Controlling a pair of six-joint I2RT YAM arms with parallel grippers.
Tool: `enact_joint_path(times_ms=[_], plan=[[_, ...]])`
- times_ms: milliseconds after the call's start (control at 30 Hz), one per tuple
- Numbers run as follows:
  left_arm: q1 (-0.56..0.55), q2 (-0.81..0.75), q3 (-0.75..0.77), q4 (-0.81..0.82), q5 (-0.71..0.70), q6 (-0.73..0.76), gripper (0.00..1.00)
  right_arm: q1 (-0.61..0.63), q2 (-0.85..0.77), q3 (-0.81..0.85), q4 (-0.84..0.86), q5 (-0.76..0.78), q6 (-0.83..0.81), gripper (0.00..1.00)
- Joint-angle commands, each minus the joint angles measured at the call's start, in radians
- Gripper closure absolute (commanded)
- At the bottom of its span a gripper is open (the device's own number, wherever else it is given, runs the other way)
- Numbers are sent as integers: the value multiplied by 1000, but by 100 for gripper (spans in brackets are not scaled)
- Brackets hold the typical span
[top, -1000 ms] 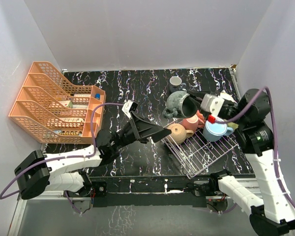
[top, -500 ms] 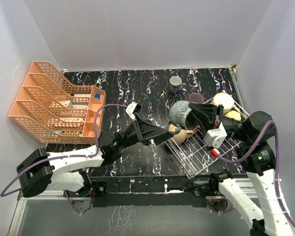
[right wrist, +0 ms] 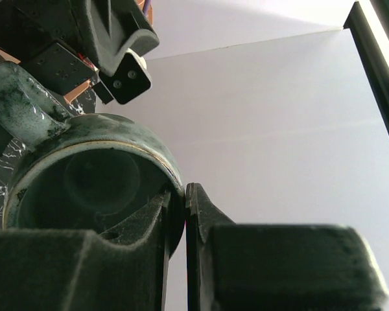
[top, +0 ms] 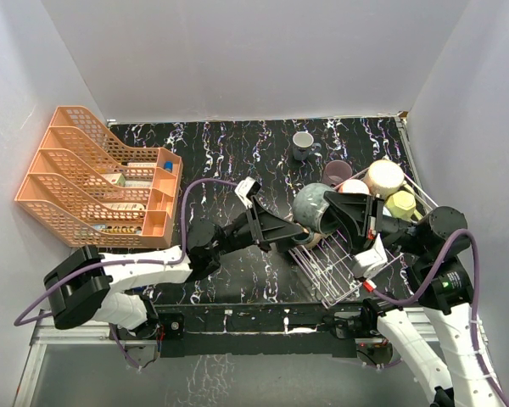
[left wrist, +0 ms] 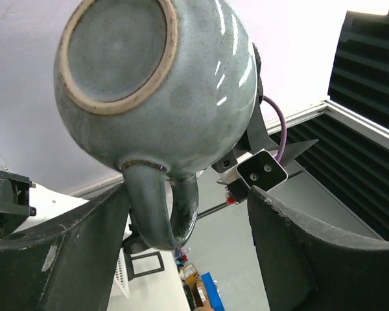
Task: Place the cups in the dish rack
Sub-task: Pick up the cup at the center of the board, then adjust the dish rack at the center of the board.
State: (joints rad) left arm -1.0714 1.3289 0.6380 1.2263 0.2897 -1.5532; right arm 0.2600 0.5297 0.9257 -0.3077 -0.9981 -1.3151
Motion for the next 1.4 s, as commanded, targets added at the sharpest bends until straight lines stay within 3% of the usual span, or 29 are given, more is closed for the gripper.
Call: enact_joint_path(times_ms=[0, 133, 333, 433, 567, 667, 1100, 1367], plan=[[-21, 17, 65, 87, 26, -7, 31, 1, -37, 3, 158, -8, -70, 92], [-27, 35, 82, 121, 27, -21, 37, -1, -50, -13, 159, -17, -82, 92], [-28, 77, 81, 163, -1, -38, 54, -1, -68, -21, 155, -21, -85, 92], [-28, 84, 80, 177, -9, -41, 64, -1, -74, -23, 143, -24, -85, 92], [-28, 90, 77, 191, -12, -41, 88, -1, -83, -28, 129, -26, -87, 92], [-28, 92, 72, 205, -10, -40, 100, 0, -89, -29, 116, -25, -86, 88], [-11, 59, -67, 367, -84, -19, 100, -1, -157, -65, 13, 12, -78, 42], [43, -18, -178, 373, -112, -7, 100, 0, -206, -52, -171, 37, -86, 24]])
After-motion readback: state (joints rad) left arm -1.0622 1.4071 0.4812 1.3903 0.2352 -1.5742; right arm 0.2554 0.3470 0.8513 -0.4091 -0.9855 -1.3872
